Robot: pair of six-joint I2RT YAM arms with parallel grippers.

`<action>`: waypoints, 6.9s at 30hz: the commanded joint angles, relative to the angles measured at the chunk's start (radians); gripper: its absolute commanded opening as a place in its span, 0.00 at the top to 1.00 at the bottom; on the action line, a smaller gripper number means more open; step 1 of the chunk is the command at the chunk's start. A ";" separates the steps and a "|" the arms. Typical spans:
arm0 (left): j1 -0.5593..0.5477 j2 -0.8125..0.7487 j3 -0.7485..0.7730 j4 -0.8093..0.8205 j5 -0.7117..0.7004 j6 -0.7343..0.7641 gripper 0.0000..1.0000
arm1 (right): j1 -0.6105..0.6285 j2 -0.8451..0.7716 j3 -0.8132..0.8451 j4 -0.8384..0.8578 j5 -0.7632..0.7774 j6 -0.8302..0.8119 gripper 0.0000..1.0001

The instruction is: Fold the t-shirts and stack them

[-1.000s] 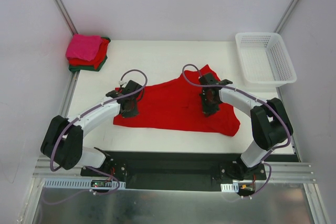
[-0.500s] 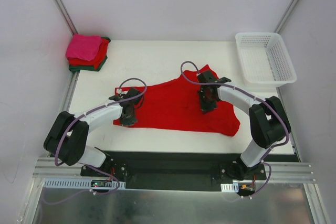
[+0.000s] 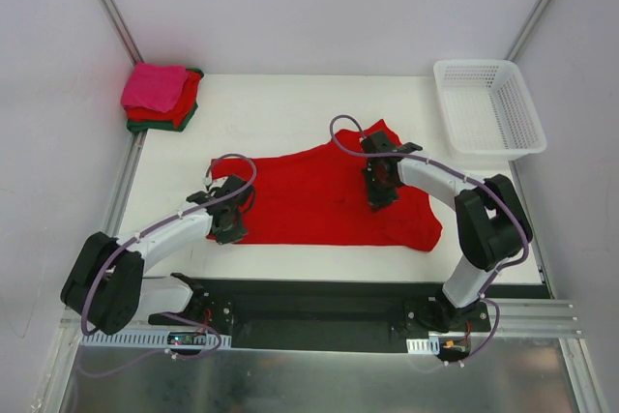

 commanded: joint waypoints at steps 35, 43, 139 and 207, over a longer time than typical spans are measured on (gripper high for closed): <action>-0.012 -0.131 0.197 -0.033 -0.262 0.124 0.76 | -0.018 -0.049 0.207 -0.029 0.079 -0.063 0.85; 0.095 -0.022 0.280 0.069 -0.250 0.235 0.29 | -0.054 -0.060 0.264 -0.041 0.073 -0.063 0.60; 0.109 -0.123 0.176 0.102 -0.006 0.221 0.03 | -0.430 0.342 0.625 0.329 -0.633 0.044 0.91; 0.109 -0.140 0.160 0.112 -0.007 0.236 0.02 | -0.468 0.321 0.490 0.253 -0.198 0.193 0.52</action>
